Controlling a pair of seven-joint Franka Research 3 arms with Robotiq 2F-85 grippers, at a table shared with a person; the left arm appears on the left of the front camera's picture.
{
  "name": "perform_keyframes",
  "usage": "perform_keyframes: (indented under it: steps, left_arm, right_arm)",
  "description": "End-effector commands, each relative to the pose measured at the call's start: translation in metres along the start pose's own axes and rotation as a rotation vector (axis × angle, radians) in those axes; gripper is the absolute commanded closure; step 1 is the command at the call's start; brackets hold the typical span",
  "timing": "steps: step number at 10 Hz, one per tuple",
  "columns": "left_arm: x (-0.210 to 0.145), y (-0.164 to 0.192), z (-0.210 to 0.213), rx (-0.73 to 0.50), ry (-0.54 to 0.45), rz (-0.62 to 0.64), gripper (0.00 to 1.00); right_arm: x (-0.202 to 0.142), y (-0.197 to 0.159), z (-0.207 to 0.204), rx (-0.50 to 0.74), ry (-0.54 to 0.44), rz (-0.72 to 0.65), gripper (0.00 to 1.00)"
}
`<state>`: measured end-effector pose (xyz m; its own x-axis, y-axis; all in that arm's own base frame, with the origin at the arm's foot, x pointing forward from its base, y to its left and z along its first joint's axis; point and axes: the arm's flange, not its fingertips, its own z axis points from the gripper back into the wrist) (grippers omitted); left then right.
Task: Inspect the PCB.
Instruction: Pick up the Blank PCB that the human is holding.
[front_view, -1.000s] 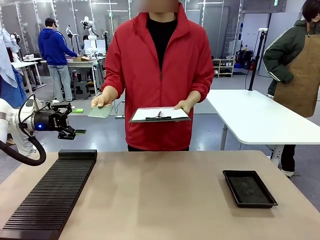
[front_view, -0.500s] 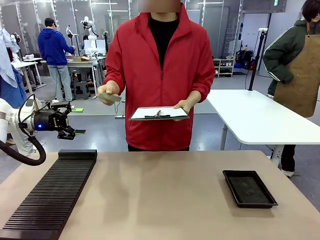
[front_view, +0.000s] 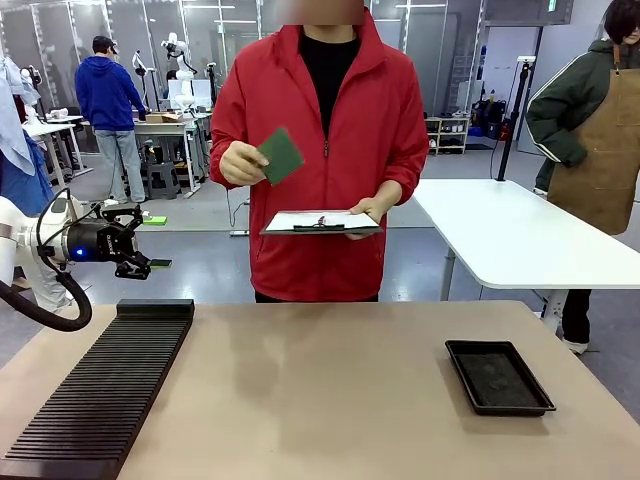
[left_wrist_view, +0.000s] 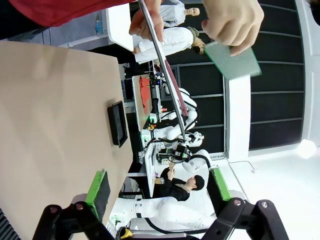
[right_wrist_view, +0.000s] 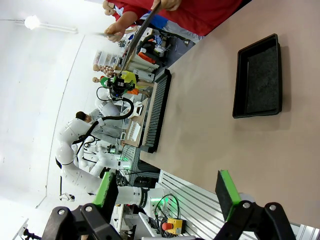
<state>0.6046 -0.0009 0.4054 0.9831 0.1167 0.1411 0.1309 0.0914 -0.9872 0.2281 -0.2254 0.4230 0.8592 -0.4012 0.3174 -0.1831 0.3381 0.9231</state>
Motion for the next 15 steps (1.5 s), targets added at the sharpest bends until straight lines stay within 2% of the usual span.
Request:
perform_keyframes:
  steps: [1,3,4,6,7,8,10,13,14,15]
  left_arm:
    - [0.0,0.0,0.0,-0.001,0.001,0.0,0.0]
    - [0.0,0.0,0.0,0.0,0.0,0.0,0.03]
    - [-0.004,-0.027,0.019,0.022,0.055,-0.027,0.0]
    - [-0.049,-0.05,0.083,0.038,0.142,-0.029,0.0]
    - [-0.08,-0.056,0.118,0.033,0.183,0.015,0.0]
    - [-0.113,-0.061,0.15,0.006,0.193,0.007,0.0]
    - [-0.168,-0.057,0.188,-0.081,0.136,-0.062,0.0]
    - [-0.251,-0.025,0.255,-0.14,0.026,-0.081,0.0]
    - [-0.268,-0.019,0.272,-0.17,0.0,-0.099,0.0]
    - [-0.276,-0.011,0.283,-0.134,-0.008,-0.102,0.0]
  right_arm:
    - [0.0,0.0,0.001,0.011,-0.002,0.017,0.0]
    - [0.0,0.0,0.001,0.011,-0.002,0.017,0.0]
    - [0.0,0.0,0.001,0.011,-0.002,0.017,0.0]
    - [0.0,0.0,0.001,0.011,-0.002,0.017,0.0]
    - [0.0,0.0,0.001,0.011,-0.002,0.017,0.0]
    - [0.0,0.0,0.001,0.011,-0.002,0.017,0.0]
    - [0.0,0.0,0.001,0.011,-0.002,0.017,0.0]
    - [0.0,0.0,0.001,0.011,-0.002,0.017,0.0]
    - [0.0,0.0,0.001,0.011,-0.002,0.017,0.0]
    - [0.0,0.0,0.001,0.011,-0.002,0.017,0.0]
